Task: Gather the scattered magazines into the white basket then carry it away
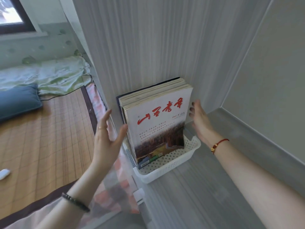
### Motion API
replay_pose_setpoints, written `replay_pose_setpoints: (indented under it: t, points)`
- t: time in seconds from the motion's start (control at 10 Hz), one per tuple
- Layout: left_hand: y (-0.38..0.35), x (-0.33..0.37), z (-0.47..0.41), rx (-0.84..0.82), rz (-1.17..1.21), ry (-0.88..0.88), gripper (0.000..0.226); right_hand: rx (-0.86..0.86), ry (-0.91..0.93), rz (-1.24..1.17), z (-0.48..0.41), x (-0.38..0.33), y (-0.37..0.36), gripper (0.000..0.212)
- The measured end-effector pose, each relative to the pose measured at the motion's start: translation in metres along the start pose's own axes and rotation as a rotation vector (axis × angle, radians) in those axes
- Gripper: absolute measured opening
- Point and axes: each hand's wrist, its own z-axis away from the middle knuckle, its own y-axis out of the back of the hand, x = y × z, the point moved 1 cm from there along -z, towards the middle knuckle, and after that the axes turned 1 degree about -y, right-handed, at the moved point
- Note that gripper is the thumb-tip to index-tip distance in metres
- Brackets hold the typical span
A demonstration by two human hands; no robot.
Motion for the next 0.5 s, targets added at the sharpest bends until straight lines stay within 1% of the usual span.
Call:
replay_pose_setpoints:
  t: [0.1, 0.2, 0.3, 0.4, 0.5]
  points:
    - [-0.02, -0.021, 0.039, -0.193, 0.109, 0.276, 0.081, -0.047, -0.126, -0.091, 0.004, 0.024, -0.008, 0.066]
    - [-0.044, -0.032, 0.05, -0.344, 0.215, 0.369, 0.063, -0.137, -0.188, -0.183, 0.004, 0.032, -0.02, 0.07]
    - [-0.052, -0.036, 0.046, -0.404, 0.225, 0.357, 0.057, -0.138, -0.2, -0.179, 0.009, 0.032, -0.021, 0.068]
    - [-0.049, -0.042, 0.05, -0.454, 0.195, 0.336, 0.06, -0.054, -0.139, -0.264, 0.026, 0.026, -0.011, 0.059]
    - [-0.043, -0.049, 0.065, -0.509, -0.069, 0.325, 0.066, 0.075, 0.132, -0.407, 0.053, 0.004, 0.009, 0.048]
